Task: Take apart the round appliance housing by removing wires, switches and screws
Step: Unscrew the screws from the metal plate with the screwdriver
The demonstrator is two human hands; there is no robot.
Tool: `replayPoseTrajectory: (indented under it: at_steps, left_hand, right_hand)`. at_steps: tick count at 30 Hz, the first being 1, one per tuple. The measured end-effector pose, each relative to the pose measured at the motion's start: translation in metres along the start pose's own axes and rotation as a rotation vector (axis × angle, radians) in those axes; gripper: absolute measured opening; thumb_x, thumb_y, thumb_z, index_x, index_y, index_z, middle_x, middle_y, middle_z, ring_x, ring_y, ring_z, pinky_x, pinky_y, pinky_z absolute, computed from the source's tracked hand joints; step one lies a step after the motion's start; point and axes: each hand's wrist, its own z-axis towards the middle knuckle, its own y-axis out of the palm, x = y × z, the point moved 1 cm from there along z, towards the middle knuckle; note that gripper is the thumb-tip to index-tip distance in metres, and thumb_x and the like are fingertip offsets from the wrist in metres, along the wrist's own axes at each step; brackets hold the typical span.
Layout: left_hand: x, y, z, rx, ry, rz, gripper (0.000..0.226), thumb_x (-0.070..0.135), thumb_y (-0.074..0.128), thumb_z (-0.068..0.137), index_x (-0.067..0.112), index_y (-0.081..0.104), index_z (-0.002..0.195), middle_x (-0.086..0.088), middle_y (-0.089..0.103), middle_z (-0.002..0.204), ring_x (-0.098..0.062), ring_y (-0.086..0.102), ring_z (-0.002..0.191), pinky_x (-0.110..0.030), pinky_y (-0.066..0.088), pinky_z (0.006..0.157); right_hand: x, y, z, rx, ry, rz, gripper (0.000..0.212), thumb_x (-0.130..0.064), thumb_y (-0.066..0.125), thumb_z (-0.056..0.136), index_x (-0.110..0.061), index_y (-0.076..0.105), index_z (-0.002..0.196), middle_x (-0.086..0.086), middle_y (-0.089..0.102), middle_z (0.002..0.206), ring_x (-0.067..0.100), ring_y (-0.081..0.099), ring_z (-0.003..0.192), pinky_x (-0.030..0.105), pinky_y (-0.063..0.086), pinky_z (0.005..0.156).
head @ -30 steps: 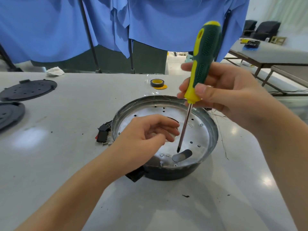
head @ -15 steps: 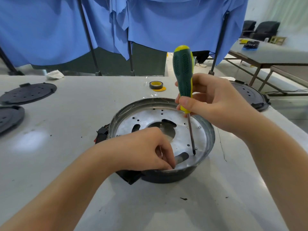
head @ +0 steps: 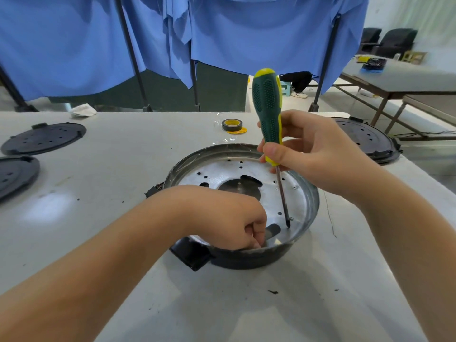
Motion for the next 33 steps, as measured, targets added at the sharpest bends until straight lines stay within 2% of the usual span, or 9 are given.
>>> replayPoseTrajectory:
  at_steps: [3,5,8,11,16,22,27,30,33]
  left_hand:
    - [0.001,-0.002,-0.001,-0.012,0.005,0.008,0.005,0.033,0.056,0.093,0.036,0.057,0.089,0.016,0.053,0.077,-0.001,0.051,0.066,-0.012,0.037,0.052]
    - [0.002,-0.005,0.0,-0.021,0.007,0.005,0.009,0.032,0.058,0.092,0.036,0.057,0.084,0.016,0.053,0.076,-0.001,0.052,0.066,-0.007,0.042,0.051]
    - [0.004,-0.009,0.002,-0.044,0.006,0.001,0.012,0.03,0.06,0.091,0.034,0.056,0.081,0.016,0.054,0.074,-0.001,0.051,0.063,0.001,0.037,0.048]
    - [0.006,-0.01,0.002,-0.054,0.008,0.003,0.004,0.031,0.059,0.092,0.031,0.059,0.088,0.017,0.054,0.073,0.0,0.051,0.062,0.001,0.037,0.049]
    - [0.007,-0.008,0.001,-0.072,0.007,0.005,0.009,0.031,0.052,0.096,0.033,0.055,0.087,0.016,0.052,0.076,-0.003,0.05,0.065,0.0,0.037,0.046]
    - [0.011,-0.008,-0.001,-0.063,0.033,0.001,0.012,0.036,0.054,0.095,0.035,0.051,0.083,0.016,0.052,0.079,-0.004,0.05,0.07,-0.014,0.035,0.058]
    - [0.012,-0.02,-0.007,0.006,0.097,-0.132,0.008,0.033,0.061,0.091,0.029,0.06,0.084,0.014,0.064,0.077,0.008,0.057,0.07,-0.003,0.043,0.061]
    - [0.012,-0.026,-0.012,-0.029,0.119,-0.309,0.006,0.019,0.066,0.088,0.019,0.065,0.082,0.004,0.074,0.076,-0.004,0.068,0.071,-0.012,0.054,0.071]
    - [0.008,-0.023,-0.011,-0.001,0.099,-0.302,0.001,0.013,0.069,0.083,0.013,0.07,0.082,0.001,0.075,0.077,-0.011,0.072,0.075,-0.021,0.057,0.077]
  right_hand:
    - [0.001,-0.001,0.0,-0.005,0.001,-0.004,0.031,-0.014,0.065,0.088,-0.016,0.056,0.118,0.008,0.068,0.104,0.014,0.072,0.083,0.021,0.057,0.066]
    - [0.001,-0.001,0.0,-0.006,0.0,-0.007,0.031,-0.014,0.065,0.088,-0.016,0.056,0.117,0.007,0.068,0.103,0.014,0.072,0.083,0.022,0.057,0.066]
    - [0.002,-0.001,0.0,-0.008,0.004,0.006,0.031,-0.014,0.065,0.088,-0.015,0.056,0.118,0.008,0.068,0.103,0.015,0.072,0.083,0.023,0.057,0.066]
    - [0.003,0.0,0.0,-0.01,0.01,0.013,0.033,-0.014,0.065,0.088,-0.014,0.056,0.12,0.008,0.068,0.103,0.016,0.072,0.084,0.023,0.057,0.067]
    - [0.002,0.0,0.0,-0.008,0.01,0.007,0.033,-0.014,0.065,0.088,-0.015,0.056,0.12,0.007,0.068,0.103,0.015,0.071,0.084,0.024,0.058,0.068]
    - [0.001,0.001,0.0,-0.013,0.008,0.012,0.032,-0.011,0.064,0.088,-0.014,0.056,0.119,0.008,0.068,0.102,0.015,0.072,0.081,0.025,0.058,0.068]
    - [0.001,0.002,0.0,-0.026,0.007,0.001,0.032,-0.012,0.064,0.089,-0.015,0.055,0.12,0.008,0.067,0.103,0.015,0.072,0.081,0.025,0.059,0.068]
    - [0.0,0.001,0.0,-0.024,0.002,0.01,0.03,-0.012,0.064,0.089,-0.017,0.055,0.118,0.009,0.067,0.102,0.015,0.072,0.081,0.025,0.059,0.067]
    - [0.0,0.0,-0.001,-0.025,0.002,0.013,0.029,-0.012,0.063,0.089,-0.016,0.056,0.117,0.011,0.067,0.102,0.016,0.072,0.081,0.026,0.059,0.068]
